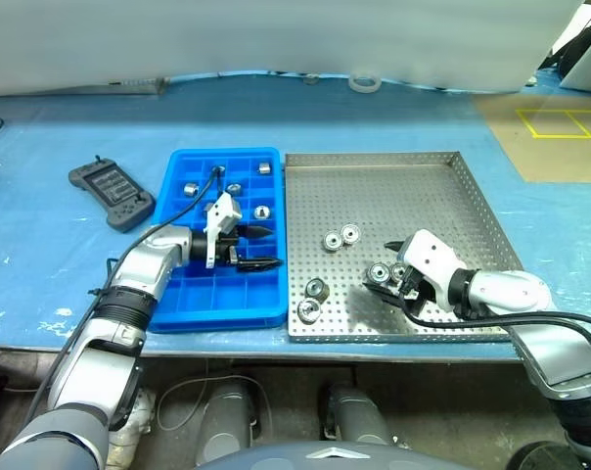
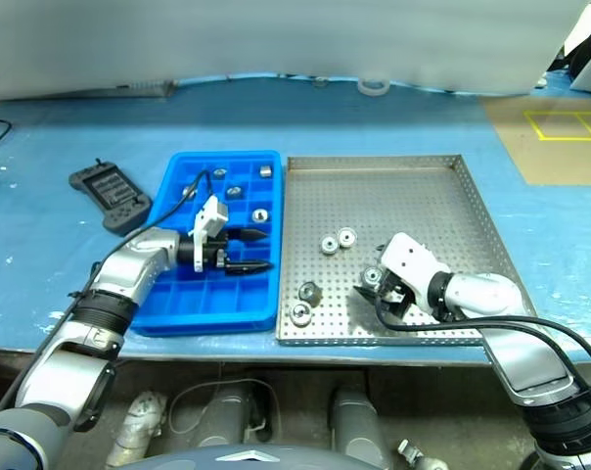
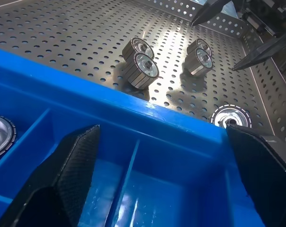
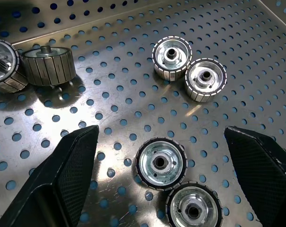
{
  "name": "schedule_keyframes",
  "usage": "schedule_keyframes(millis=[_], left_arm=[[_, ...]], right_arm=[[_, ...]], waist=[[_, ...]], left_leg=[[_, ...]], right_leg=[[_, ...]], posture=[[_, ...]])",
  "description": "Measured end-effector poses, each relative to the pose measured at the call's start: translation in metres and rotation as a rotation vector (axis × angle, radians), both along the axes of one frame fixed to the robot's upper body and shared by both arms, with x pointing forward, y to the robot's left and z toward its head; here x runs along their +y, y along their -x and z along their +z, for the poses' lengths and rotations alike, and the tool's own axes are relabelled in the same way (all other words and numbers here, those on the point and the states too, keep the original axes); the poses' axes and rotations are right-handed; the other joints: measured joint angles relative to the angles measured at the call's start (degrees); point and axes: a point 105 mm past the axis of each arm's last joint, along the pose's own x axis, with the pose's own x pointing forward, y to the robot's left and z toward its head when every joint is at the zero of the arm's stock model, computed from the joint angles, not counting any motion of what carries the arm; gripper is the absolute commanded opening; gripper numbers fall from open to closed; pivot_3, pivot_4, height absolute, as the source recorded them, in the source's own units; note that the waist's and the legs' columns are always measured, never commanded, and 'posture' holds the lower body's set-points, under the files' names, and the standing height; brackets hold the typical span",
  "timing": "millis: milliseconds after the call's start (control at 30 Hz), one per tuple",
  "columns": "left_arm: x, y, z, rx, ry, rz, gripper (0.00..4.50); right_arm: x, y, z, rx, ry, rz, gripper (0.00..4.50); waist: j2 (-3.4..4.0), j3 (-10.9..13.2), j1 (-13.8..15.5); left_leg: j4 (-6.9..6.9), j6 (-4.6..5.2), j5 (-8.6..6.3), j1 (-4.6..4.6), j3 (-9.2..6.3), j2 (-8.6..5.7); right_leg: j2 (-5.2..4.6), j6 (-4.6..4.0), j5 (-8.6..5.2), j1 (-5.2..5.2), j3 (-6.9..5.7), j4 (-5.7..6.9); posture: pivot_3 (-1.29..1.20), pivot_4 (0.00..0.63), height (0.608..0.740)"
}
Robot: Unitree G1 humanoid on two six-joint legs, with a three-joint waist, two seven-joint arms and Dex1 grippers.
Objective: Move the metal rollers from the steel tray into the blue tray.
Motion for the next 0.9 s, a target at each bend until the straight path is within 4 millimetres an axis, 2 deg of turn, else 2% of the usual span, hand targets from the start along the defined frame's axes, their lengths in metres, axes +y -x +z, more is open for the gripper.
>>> schedule_keyframes(millis=[667,900], left_arm=[[-0.004,-0.002,0.003,0.005,0.007,-0.003,4.48],[-0.012,-0.003,0.012,0.019,0.014,-0.014,4.48]], right_arm=[[-0.002,-0.001,-0.001,0.003,0.006,-0.006,4.5],[-0.007,0.001,-0.006,0.019,0.024,-0.019,4.5]], waist=[[0.0,0.0,0.0],[0.0,0.0,0.8]], left_leg=[[0.0,0.0,0.0,-0.01,0.0,0.0],[0.01,0.01,0.0,-0.03,0.0,0.0]], right_leg=[[0.0,0.0,0.0,-0.01,0.0,0.0],[-0.01,0.0,0.0,-0.01,0.0,-0.01]], posture=[[-0.21,0.15,0.74],[-0.22,0.15,0.74]])
